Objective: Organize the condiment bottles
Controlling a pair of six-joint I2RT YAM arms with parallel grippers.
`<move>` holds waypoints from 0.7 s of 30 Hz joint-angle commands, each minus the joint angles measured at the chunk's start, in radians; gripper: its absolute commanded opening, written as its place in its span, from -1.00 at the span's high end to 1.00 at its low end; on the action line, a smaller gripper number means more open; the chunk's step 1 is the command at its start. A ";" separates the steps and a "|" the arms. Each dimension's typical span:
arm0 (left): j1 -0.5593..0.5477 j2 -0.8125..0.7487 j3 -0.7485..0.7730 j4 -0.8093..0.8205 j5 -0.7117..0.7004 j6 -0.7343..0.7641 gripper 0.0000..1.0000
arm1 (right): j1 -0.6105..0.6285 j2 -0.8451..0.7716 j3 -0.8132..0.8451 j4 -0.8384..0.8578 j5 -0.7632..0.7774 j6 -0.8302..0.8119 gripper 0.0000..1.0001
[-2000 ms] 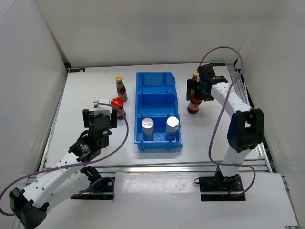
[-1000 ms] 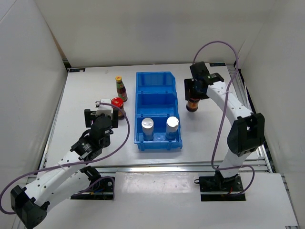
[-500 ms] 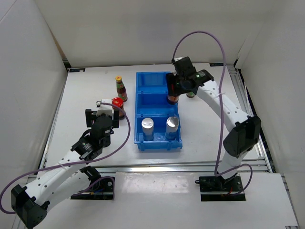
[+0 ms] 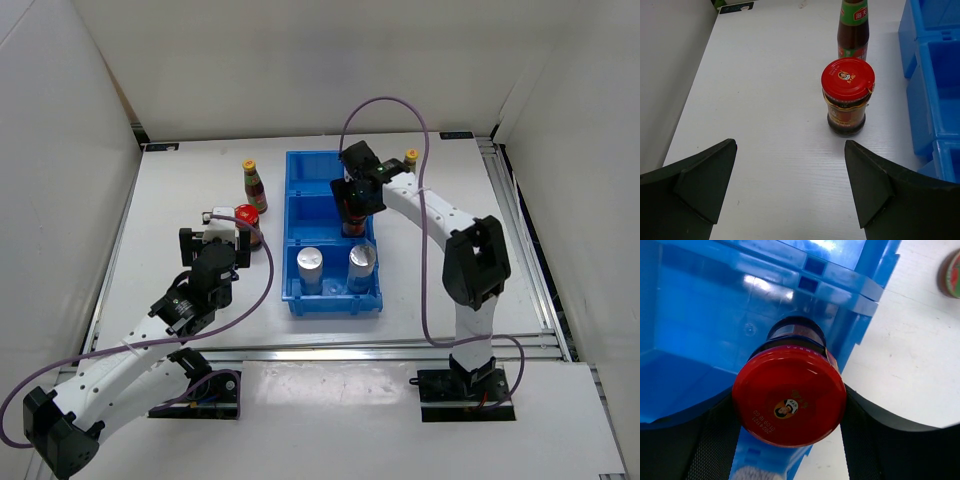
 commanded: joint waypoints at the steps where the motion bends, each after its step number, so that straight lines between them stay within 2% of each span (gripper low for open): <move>1: 0.003 -0.004 -0.002 0.019 0.015 -0.009 -0.99 | 0.000 0.011 0.032 0.117 0.005 -0.033 0.87; 4: 0.003 -0.004 -0.002 0.019 0.015 -0.009 -0.99 | 0.000 0.031 0.021 0.126 0.005 -0.033 0.81; 5: 0.003 -0.004 -0.002 0.019 0.015 -0.009 -0.99 | 0.000 0.031 0.012 0.126 0.005 -0.033 0.59; 8: 0.003 -0.004 -0.002 0.019 0.024 -0.009 -0.99 | 0.000 0.031 -0.008 0.135 -0.010 -0.033 0.32; 9: 0.003 -0.004 -0.002 0.019 0.024 -0.009 -0.99 | 0.000 0.031 -0.008 0.135 -0.010 -0.033 -0.29; 11: 0.003 -0.004 -0.011 0.019 0.033 -0.009 -0.99 | 0.000 0.031 -0.008 0.135 0.022 -0.033 -0.57; 12: 0.003 -0.004 -0.011 0.019 0.033 -0.009 -0.99 | 0.011 0.010 -0.019 0.135 0.045 -0.023 -0.91; 13: 0.003 -0.004 -0.011 0.019 0.033 -0.009 -0.99 | 0.011 0.001 -0.028 0.145 0.074 -0.023 -1.00; 15: 0.003 -0.004 -0.011 0.028 0.033 -0.009 -0.99 | 0.011 -0.028 -0.028 0.157 0.146 -0.013 -1.00; 21: 0.003 0.042 -0.011 0.028 0.033 -0.009 -0.99 | 0.011 -0.134 0.077 0.152 0.172 -0.004 -1.00</move>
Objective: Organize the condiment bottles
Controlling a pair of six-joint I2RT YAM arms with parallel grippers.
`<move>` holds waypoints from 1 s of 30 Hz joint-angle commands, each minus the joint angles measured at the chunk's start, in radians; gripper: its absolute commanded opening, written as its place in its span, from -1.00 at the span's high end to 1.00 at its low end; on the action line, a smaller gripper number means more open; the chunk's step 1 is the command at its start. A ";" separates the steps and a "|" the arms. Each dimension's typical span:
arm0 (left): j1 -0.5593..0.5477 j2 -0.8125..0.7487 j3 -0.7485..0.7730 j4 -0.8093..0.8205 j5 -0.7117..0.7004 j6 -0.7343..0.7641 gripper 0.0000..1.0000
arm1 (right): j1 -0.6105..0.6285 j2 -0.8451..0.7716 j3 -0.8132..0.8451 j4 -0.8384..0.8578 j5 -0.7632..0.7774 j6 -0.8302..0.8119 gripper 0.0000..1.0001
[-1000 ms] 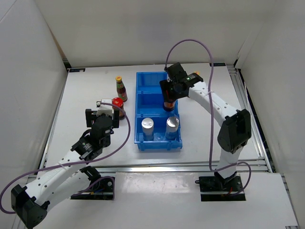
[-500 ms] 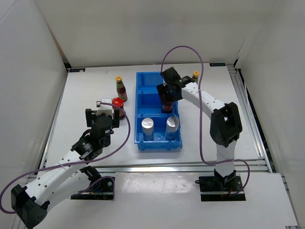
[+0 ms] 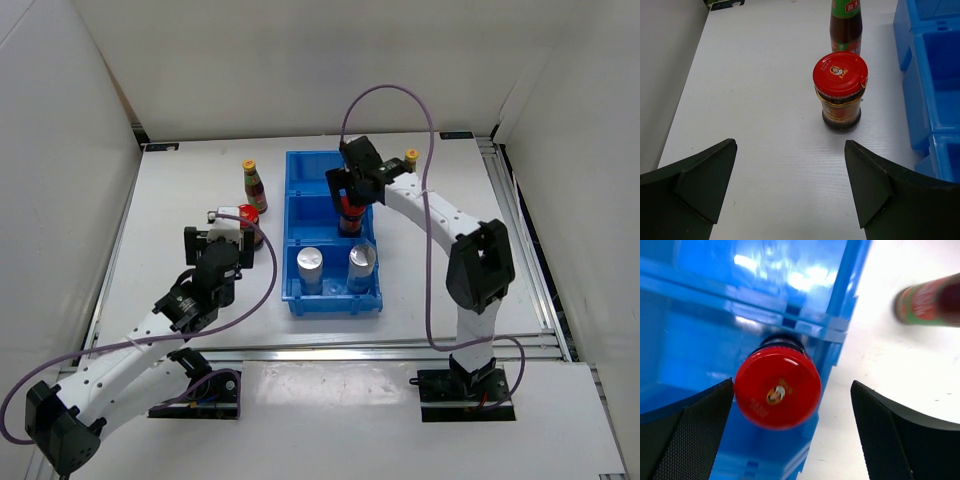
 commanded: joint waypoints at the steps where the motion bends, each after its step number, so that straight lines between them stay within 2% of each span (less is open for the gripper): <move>1: 0.003 0.017 -0.008 0.015 0.008 -0.008 -0.99 | 0.004 -0.158 0.087 0.045 0.089 0.029 -1.00; 5: 0.003 0.026 0.002 0.002 0.069 -0.008 -0.99 | -0.040 -0.360 -0.022 0.074 0.230 0.151 -1.00; 9: 0.096 0.091 0.097 -0.052 0.274 -0.074 -0.99 | -0.083 -0.543 -0.201 0.065 0.289 0.381 -1.00; 11: 0.126 0.109 0.148 -0.052 0.321 -0.114 -0.99 | -0.094 -0.655 -0.334 0.090 0.332 0.501 0.04; 13: 0.162 0.123 0.179 -0.028 0.337 -0.136 -0.99 | -0.094 -0.760 -0.402 0.090 0.398 0.555 0.80; 14: 0.175 0.138 0.179 -0.017 0.354 -0.136 -0.99 | -0.094 -0.792 -0.458 0.117 0.408 0.545 0.84; 16: 0.175 0.175 0.200 0.023 0.376 -0.087 -0.99 | -0.094 -0.873 -0.503 0.117 0.442 0.545 0.84; 18: 0.187 0.212 0.223 0.023 0.400 -0.071 -0.99 | -0.103 -0.916 -0.562 0.155 0.468 0.496 -0.48; 19: 0.205 0.252 0.247 0.023 0.419 -0.071 -0.99 | -0.103 -0.930 -0.575 0.166 0.482 0.485 -0.98; 20: 0.218 0.270 0.248 0.035 0.445 -0.071 -0.99 | -0.115 -0.942 -0.586 0.184 0.482 0.456 -0.74; 22: 0.251 0.322 0.262 0.046 0.523 -0.084 -0.99 | -0.134 -0.942 -0.597 0.228 0.413 0.391 0.69; 23: 0.265 0.342 0.277 0.046 0.566 -0.102 -0.99 | -0.148 -0.942 -0.597 0.212 0.413 0.408 1.00; 25: 0.303 0.402 0.304 0.019 0.575 -0.130 -0.99 | -0.148 -0.933 -0.597 0.223 0.399 0.408 1.00; 26: 0.316 0.418 0.315 0.019 0.612 -0.139 -0.99 | -0.160 -0.933 -0.597 0.223 0.381 0.408 0.70; 28: 0.337 0.451 0.324 0.019 0.655 -0.150 -0.99 | -0.183 -0.921 -0.597 0.232 0.338 0.399 -0.64; 29: 0.348 0.451 0.324 0.031 0.655 -0.150 -0.99 | -0.183 -0.909 -0.597 0.243 0.318 0.390 -1.00; 30: 0.348 0.467 0.324 0.040 0.655 -0.150 -0.99 | -0.198 -0.908 -0.597 0.252 0.294 0.377 -1.00</move>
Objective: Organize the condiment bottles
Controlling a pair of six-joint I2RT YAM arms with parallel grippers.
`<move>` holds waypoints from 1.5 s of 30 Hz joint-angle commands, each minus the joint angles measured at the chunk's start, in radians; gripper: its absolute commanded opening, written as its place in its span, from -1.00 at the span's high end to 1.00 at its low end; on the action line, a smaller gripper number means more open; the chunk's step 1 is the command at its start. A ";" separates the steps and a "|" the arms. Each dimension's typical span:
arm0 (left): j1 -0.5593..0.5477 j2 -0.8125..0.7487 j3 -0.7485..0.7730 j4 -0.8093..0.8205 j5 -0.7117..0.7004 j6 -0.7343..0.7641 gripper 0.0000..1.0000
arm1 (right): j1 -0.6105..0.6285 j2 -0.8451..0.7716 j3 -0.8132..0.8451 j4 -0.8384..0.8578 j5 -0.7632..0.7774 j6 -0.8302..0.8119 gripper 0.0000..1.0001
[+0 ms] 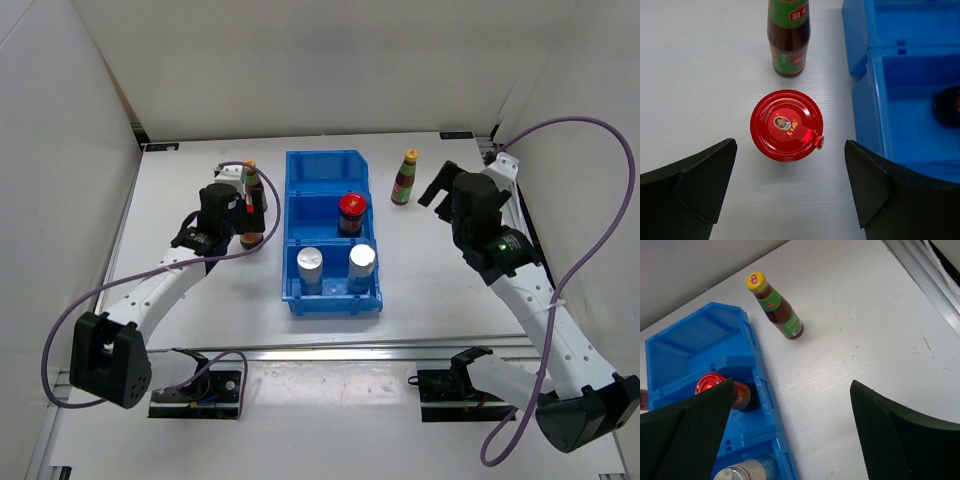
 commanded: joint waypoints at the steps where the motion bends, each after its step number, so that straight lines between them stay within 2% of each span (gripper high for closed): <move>1: 0.017 0.009 0.039 0.032 0.079 -0.025 -0.99 | -0.037 0.011 -0.011 0.104 -0.110 -0.042 -1.00; 6: 0.046 0.084 0.061 0.042 0.067 -0.016 -0.99 | -0.059 0.002 -0.058 0.181 -0.195 -0.051 -1.00; 18: 0.074 0.253 0.131 0.012 0.069 -0.039 -0.99 | -0.106 0.022 -0.076 0.201 -0.269 -0.060 -1.00; 24: 0.083 0.271 0.131 -0.008 0.069 -0.039 -0.62 | -0.116 0.042 -0.076 0.201 -0.299 -0.060 -1.00; 28: 0.083 0.262 0.131 -0.017 0.069 -0.019 -0.21 | -0.116 0.053 -0.067 0.201 -0.319 -0.060 -1.00; 29: 0.083 0.262 0.131 -0.017 0.069 -0.008 -0.02 | -0.116 0.053 -0.067 0.201 -0.329 -0.060 -1.00; 31: 0.083 0.262 0.131 -0.017 0.069 -0.008 0.19 | -0.116 0.053 -0.067 0.201 -0.329 -0.060 -1.00; 32: 0.083 0.252 0.131 -0.017 0.069 -0.008 0.39 | -0.116 0.053 -0.067 0.201 -0.329 -0.060 -1.00; 35: 0.083 0.221 0.151 -0.042 0.069 -0.032 0.65 | -0.116 0.053 -0.058 0.191 -0.338 -0.060 -1.00; 38: 0.083 0.184 0.205 -0.074 0.047 -0.058 0.79 | -0.116 0.044 -0.058 0.191 -0.338 -0.060 -1.00; 45: 0.044 0.120 0.403 -0.180 -0.039 -0.091 0.79 | -0.116 0.025 -0.058 0.191 -0.338 -0.051 -1.00</move>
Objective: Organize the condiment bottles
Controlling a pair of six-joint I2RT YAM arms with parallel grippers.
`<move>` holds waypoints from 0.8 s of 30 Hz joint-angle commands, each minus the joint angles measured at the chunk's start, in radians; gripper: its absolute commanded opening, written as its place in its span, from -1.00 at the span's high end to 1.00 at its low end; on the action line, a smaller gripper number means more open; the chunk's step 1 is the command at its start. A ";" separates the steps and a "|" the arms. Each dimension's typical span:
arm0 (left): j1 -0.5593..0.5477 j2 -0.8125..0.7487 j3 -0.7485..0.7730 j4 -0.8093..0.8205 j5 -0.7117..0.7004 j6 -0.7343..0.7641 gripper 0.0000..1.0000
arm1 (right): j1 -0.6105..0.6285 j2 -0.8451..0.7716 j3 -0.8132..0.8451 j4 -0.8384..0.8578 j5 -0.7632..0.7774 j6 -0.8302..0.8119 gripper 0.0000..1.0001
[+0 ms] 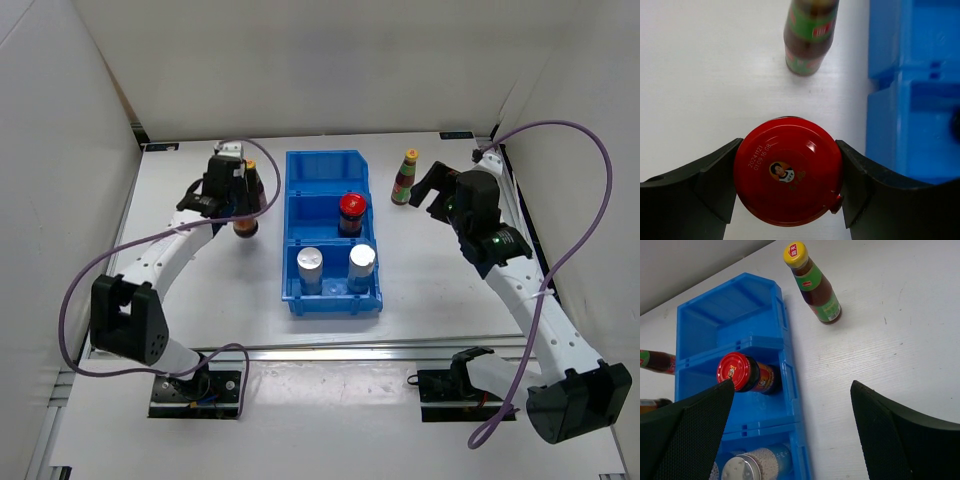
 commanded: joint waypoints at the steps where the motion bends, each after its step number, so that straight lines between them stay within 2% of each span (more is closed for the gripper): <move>1: -0.035 -0.133 0.171 0.028 -0.074 -0.034 0.79 | -0.005 -0.028 0.020 0.033 -0.001 -0.008 -1.00; 3: -0.059 -0.144 0.214 0.028 -0.087 -0.055 0.79 | -0.005 -0.037 0.020 0.033 -0.010 -0.008 -1.00; 6: -0.082 -0.153 0.259 0.056 -0.033 -0.104 0.79 | -0.005 -0.037 0.020 0.024 -0.011 -0.008 -1.00; 12: -0.179 -0.044 0.412 0.077 0.014 -0.061 0.79 | -0.005 -0.037 0.020 0.024 -0.011 -0.017 -1.00; 24: -0.283 0.083 0.294 0.191 0.025 -0.063 0.79 | -0.015 -0.047 0.011 0.015 -0.011 -0.045 -1.00</move>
